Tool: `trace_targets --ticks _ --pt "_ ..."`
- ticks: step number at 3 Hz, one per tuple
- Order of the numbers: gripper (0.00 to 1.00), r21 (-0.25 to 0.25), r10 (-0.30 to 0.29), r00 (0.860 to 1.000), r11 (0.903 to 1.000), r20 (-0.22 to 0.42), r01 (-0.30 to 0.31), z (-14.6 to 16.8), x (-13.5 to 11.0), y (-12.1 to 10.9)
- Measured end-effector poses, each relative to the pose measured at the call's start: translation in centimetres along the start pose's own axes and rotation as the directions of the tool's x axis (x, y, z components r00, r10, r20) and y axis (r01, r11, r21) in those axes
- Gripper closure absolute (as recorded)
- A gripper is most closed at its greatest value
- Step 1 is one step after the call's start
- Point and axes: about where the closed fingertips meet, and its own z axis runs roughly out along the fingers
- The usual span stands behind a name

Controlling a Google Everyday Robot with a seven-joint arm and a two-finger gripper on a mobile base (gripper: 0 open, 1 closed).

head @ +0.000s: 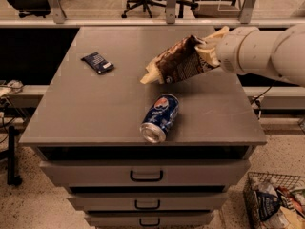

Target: Move brown chip bag near pepsi can

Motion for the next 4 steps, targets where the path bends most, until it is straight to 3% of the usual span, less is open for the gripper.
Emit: trace_targets --ticks 2,3,4 --pt "1.00 -0.013 0.040 0.997 0.9991 -0.063 -0.041 -1.7 3.2 2.2" --pt "0.87 -0.037 0.050 0.994 0.9979 -0.093 -0.053 -2.2 4.2 2.9" --pt "0.62 -0.084 0.043 0.992 0.9951 -0.115 -0.053 -2.6 4.9 3.5"
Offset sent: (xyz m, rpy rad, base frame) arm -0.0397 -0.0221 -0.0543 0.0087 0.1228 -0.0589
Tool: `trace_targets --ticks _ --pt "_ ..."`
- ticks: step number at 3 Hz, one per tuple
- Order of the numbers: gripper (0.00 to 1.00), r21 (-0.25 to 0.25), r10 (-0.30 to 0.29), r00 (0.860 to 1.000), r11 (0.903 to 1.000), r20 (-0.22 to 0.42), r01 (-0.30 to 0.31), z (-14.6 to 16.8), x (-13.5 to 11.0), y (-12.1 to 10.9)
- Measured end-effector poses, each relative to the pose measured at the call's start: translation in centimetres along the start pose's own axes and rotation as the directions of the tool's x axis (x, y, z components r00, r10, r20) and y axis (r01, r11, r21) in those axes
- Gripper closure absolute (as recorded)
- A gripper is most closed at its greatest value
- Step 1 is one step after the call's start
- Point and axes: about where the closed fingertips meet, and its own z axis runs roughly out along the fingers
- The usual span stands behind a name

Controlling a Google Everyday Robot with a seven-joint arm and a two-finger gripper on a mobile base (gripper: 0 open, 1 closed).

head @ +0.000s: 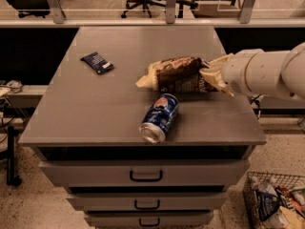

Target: Move brown chip bag near pepsi can

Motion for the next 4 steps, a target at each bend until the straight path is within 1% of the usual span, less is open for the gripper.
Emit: trace_targets --ticks 1,2,3,4 --pt "0.41 -0.058 -0.022 1.000 0.9981 -0.018 0.021 -0.4 0.6 0.6" --pt "0.16 -0.112 -0.056 0.998 0.9923 -0.032 0.052 -1.0 0.7 0.8" --pt "0.00 -0.149 -0.081 0.995 0.9861 -0.052 0.073 -1.6 0.2 0.4" --pt "0.00 -0.150 -0.081 0.995 0.9860 -0.051 0.072 -1.6 0.1 0.4"
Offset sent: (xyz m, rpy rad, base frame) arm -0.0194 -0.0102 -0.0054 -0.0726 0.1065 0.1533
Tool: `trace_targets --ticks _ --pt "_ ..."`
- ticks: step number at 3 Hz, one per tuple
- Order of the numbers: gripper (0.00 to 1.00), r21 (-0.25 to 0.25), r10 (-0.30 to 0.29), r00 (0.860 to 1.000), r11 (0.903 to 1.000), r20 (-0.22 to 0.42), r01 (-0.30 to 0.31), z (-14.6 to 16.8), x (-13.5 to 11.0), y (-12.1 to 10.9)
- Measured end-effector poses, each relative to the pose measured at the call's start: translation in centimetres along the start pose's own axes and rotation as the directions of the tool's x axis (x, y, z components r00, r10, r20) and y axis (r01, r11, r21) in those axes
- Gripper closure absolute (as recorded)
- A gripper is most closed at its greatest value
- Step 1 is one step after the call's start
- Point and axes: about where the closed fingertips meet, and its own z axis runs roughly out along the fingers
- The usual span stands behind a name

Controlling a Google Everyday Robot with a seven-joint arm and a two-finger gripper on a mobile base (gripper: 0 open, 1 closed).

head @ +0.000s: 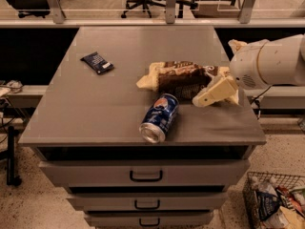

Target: Move brown chip bag near pepsi can

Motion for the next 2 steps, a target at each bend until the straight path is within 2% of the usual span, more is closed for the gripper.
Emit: trace_targets --ticks 1,2 --pt "0.00 -0.009 -0.027 1.000 0.9996 -0.009 0.027 -1.0 -0.3 -0.4" --pt "0.00 -0.027 -0.096 0.995 0.9951 -0.037 0.095 -3.8 -1.7 -0.9"
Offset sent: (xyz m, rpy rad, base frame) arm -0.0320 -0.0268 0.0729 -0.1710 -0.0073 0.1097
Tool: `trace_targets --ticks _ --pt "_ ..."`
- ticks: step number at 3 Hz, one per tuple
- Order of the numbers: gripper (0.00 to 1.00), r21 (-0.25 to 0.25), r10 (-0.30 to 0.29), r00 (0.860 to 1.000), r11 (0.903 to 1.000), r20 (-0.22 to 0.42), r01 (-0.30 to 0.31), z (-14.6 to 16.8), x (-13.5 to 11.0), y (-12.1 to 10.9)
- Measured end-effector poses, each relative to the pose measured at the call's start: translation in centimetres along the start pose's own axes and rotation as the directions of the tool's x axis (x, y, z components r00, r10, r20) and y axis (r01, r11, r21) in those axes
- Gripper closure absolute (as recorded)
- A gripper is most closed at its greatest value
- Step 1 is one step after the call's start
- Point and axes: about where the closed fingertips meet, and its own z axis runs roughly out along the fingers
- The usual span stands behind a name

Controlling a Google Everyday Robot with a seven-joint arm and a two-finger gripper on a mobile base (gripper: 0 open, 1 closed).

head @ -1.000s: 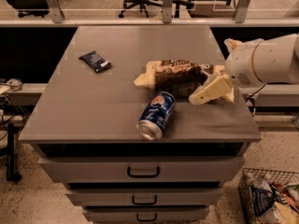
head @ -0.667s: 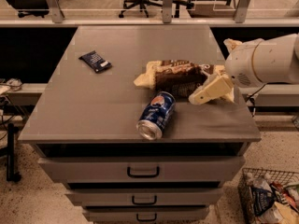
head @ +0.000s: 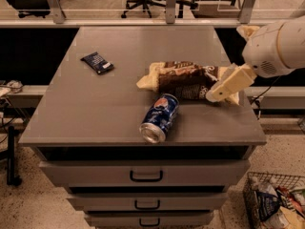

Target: Move brown chip bag near pepsi can

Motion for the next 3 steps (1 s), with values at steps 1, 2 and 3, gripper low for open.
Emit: trace_targets --ticks 1,2,3 --pt "0.00 0.032 -0.070 0.997 0.9970 -0.021 0.071 -3.8 -1.6 -1.5" --pt "0.00 0.075 -0.127 0.992 0.9891 0.007 0.126 -5.8 -3.3 -3.2" --pt "0.00 0.083 -0.138 0.990 0.9872 0.010 0.137 -6.1 -3.6 -3.4"
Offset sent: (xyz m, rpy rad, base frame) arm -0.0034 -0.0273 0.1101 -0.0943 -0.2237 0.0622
